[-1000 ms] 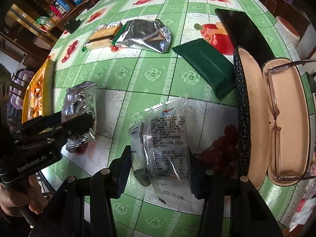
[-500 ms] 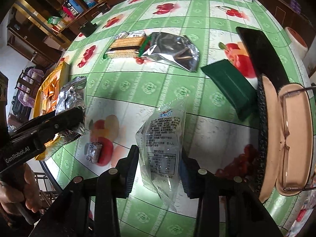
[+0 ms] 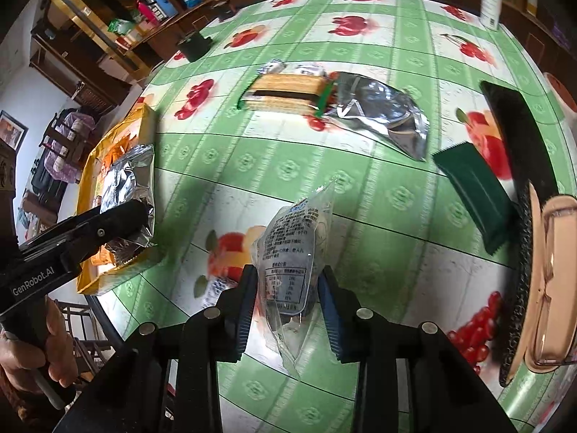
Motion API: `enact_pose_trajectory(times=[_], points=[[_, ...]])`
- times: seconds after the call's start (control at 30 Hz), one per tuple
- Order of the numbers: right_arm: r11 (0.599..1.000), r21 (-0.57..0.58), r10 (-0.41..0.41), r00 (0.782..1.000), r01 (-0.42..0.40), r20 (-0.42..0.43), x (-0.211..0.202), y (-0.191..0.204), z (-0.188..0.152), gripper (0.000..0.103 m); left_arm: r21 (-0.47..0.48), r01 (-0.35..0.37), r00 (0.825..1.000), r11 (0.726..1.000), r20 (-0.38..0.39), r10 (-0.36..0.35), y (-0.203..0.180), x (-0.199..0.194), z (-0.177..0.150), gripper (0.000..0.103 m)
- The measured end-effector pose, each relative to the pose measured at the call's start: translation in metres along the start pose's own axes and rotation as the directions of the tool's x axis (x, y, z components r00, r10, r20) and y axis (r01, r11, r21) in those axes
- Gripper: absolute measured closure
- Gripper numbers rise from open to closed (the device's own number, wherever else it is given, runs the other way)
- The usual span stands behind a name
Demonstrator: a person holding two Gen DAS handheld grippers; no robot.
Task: Organize snacks
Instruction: 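Carry the silver foil bag toward the tray with the left gripper while the right gripper holds the clear bag, then carry the silver foil bag and clear plastic bag over the yellow tray with both grippers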
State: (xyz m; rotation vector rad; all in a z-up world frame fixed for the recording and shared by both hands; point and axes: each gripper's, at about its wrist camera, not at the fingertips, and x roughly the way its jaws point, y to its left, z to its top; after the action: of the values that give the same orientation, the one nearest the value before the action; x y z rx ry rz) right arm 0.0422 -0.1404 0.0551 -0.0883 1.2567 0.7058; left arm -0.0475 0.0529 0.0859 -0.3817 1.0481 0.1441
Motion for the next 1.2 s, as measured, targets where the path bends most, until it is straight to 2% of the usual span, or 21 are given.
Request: enact_pose_trajectory(times=[0.7, 0.97, 1.2], points=[[0.994, -0.099, 0.05, 0.998, -0.046, 0.036, -0.002, 0.062, 0.028, 0.07, -0.096, -0.017, 0.998, 0.995, 0.056, 0.022, 0.059, -0.031, 0.0, 0.048], [0.978, -0.188, 0.101, 0.993, -0.087, 0.067, -0.009, 0.106, 0.051, 0.07, -0.15, -0.03, 0.996, 0.988, 0.075, 0.041, 0.086, -0.042, 0.0, 0.048], [0.953, -0.274, 0.146, 0.988, -0.125, 0.058, 0.001, 0.155, 0.063, 0.07, -0.207, -0.05, 0.992, 0.977, 0.101, 0.072, 0.119, -0.057, 0.001, 0.048]])
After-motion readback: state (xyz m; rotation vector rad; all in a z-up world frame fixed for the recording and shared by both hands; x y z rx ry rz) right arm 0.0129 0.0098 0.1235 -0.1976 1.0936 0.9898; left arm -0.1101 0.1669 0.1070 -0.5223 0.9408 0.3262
